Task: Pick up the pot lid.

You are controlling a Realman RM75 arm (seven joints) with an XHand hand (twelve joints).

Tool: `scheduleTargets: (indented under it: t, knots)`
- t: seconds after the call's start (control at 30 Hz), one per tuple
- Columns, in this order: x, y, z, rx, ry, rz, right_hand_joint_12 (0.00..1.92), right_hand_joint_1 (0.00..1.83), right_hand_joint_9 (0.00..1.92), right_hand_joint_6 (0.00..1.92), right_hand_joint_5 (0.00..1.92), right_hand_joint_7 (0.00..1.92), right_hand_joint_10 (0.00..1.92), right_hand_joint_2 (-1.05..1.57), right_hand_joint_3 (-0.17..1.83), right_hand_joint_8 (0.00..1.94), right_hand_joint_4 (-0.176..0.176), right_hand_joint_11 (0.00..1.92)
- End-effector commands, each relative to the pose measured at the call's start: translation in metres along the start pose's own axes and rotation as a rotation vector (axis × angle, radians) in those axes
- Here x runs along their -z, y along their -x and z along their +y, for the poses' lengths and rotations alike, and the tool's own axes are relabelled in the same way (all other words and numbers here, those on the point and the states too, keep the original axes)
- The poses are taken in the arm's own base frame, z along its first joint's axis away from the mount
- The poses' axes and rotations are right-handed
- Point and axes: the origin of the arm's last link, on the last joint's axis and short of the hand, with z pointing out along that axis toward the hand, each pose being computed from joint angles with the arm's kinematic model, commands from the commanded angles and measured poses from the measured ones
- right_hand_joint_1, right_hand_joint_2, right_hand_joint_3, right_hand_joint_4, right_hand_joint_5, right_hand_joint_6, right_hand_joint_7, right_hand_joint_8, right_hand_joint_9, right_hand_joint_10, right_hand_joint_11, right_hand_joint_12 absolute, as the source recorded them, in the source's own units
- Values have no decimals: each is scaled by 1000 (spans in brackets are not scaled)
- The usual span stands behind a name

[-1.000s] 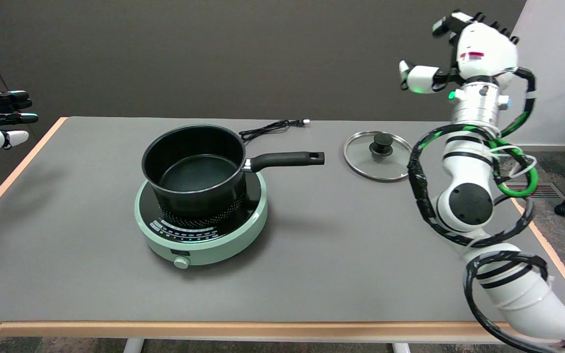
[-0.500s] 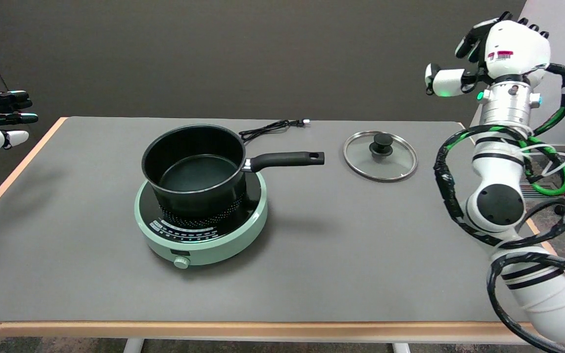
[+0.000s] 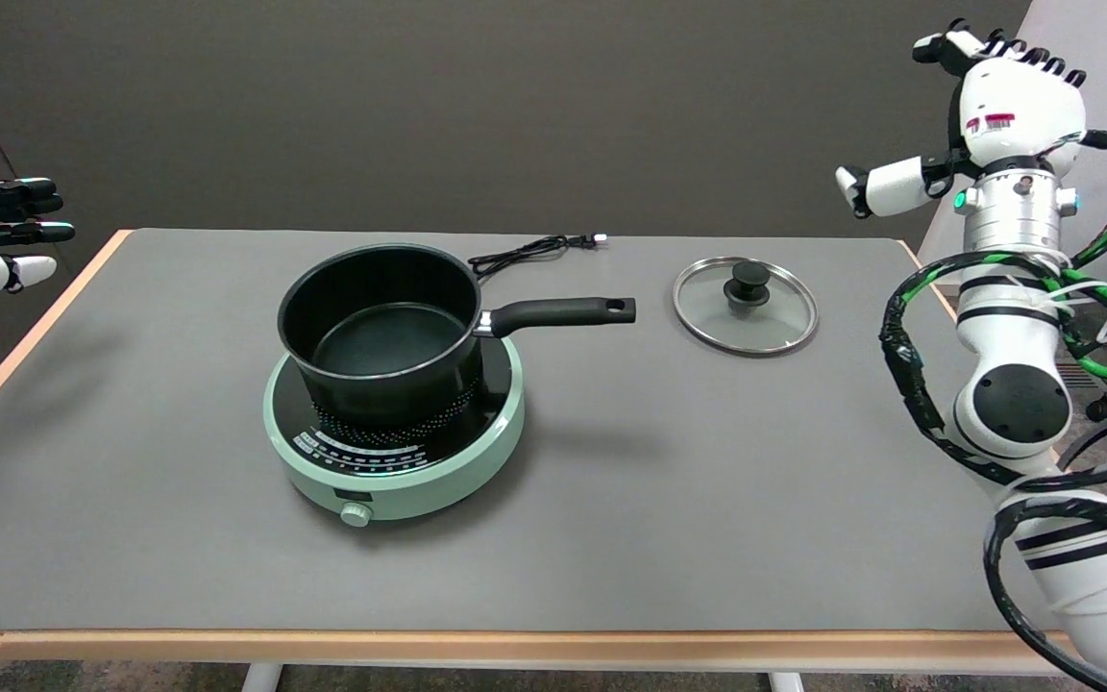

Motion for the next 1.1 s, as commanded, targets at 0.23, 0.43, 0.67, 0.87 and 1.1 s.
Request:
scheduleTargets:
  t: [0.23,0.43,0.67,0.87,1.1]
  knots:
    - [1,27,7,36,-109,-133,349,952,349,349,349,349,349,-82,982,349,176,349]
    - [1,25,6,37,-122,-133,303,955,303,303,303,303,303,-87,957,303,176,303]
    - [3,23,6,37,-128,-131,256,961,256,256,256,256,256,-94,942,256,176,256]
    - [5,23,8,42,-125,-131,241,964,241,241,241,241,241,-99,933,241,176,241]
    - [5,23,8,43,-124,-132,234,966,234,234,234,234,234,-104,929,234,176,234]
